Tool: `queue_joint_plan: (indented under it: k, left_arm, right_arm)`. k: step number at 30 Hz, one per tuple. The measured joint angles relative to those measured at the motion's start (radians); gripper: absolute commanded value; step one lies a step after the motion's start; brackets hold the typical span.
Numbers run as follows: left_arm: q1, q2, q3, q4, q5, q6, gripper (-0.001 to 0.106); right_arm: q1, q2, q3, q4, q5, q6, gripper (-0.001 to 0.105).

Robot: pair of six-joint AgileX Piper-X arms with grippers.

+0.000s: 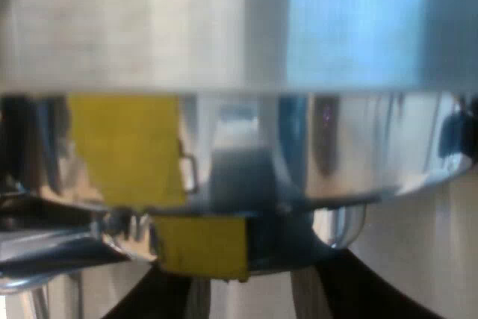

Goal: Put the handle in the coffee machine

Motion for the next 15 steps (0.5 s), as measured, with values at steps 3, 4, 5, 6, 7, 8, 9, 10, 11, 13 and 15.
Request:
queue_joint_plan:
  k: [3,4,5,6,7,8,9,10,11,13,15]
  left_arm:
    - [0.000,0.000,0.000,0.000,0.000,0.000,0.000]
    - [0.000,0.000,0.000,0.000,0.000,0.000,0.000]
    - [0.000,0.000,0.000,0.000,0.000,0.000,0.000]
    - [0.000,0.000,0.000,0.000,0.000,0.000,0.000]
    - [0.000,0.000,0.000,0.000,0.000,0.000,0.000]
    - [0.000,0.000,0.000,0.000,0.000,0.000,0.000]
    - [0.000,0.000,0.000,0.000,0.000,0.000,0.000]
    - [0.000,0.000,0.000,0.000,0.000,0.000,0.000]
    - [0.000,0.000,0.000,0.000,0.000,0.000,0.000]
    - [0.000,0.000,0.000,0.000,0.000,0.000,0.000]
    - [0.000,0.000,0.000,0.000,0.000,0.000,0.000]
  right_arm:
    - [0.000,0.000,0.000,0.000,-0.001,-0.003,0.029]
    - [0.000,0.000,0.000,0.000,-0.001,-0.003,0.029]
    - [0.000,0.000,0.000,0.000,-0.001,-0.003,0.029]
    - [0.000,0.000,0.000,0.000,-0.001,-0.003,0.029]
    - [0.000,0.000,0.000,0.000,-0.001,-0.003,0.029]
    - [0.000,0.000,0.000,0.000,-0.001,-0.003,0.029]
    - [0.000,0.000,0.000,0.000,-0.001,-0.003,0.029]
    - [0.000,0.000,0.000,0.000,-0.001,-0.001,0.029]
    - [0.000,0.000,0.000,0.002,-0.001,0.006,0.029]
    - [0.000,0.000,0.000,0.002,-0.001,0.006,0.029]
    - [0.000,0.000,0.000,0.002,-0.001,0.006,0.029]
